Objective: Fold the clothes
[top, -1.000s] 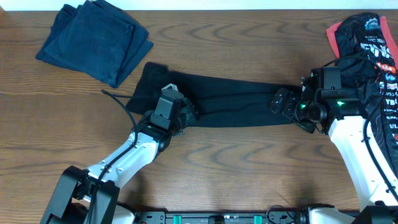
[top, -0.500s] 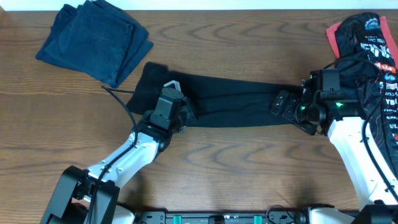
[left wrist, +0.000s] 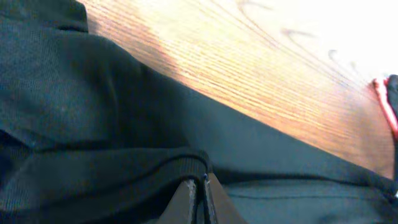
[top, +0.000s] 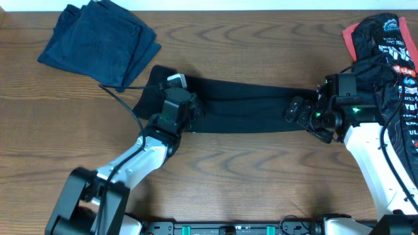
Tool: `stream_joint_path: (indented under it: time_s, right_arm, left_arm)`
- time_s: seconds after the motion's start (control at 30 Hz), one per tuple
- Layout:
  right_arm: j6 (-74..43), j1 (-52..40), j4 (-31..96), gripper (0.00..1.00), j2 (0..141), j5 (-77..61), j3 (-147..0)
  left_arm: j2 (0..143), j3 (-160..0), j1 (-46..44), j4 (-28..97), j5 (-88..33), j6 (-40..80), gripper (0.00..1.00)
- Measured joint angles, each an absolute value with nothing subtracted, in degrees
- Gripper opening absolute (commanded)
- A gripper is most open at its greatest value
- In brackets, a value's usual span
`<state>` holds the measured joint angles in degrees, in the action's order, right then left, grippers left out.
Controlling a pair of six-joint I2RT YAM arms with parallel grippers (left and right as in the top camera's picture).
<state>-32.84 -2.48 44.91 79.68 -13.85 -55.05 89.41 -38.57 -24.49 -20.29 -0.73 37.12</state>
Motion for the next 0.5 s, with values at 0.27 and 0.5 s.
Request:
stream_joint_path:
  time_s: [0.27,0.5]
  right_arm:
    - [-32.84,-2.48,45.80,0.97,79.75,-13.69,-54.98]
    - [-32.84,-2.48,46.74,0.97,79.77,-13.65,-54.96]
  left_arm:
    - [98.24,-38.65,-24.43,-28.01,0.21,35.99,0.43]
    - [100.09,-38.76,-24.45,-28.23,-1.58,33.71,0.98]
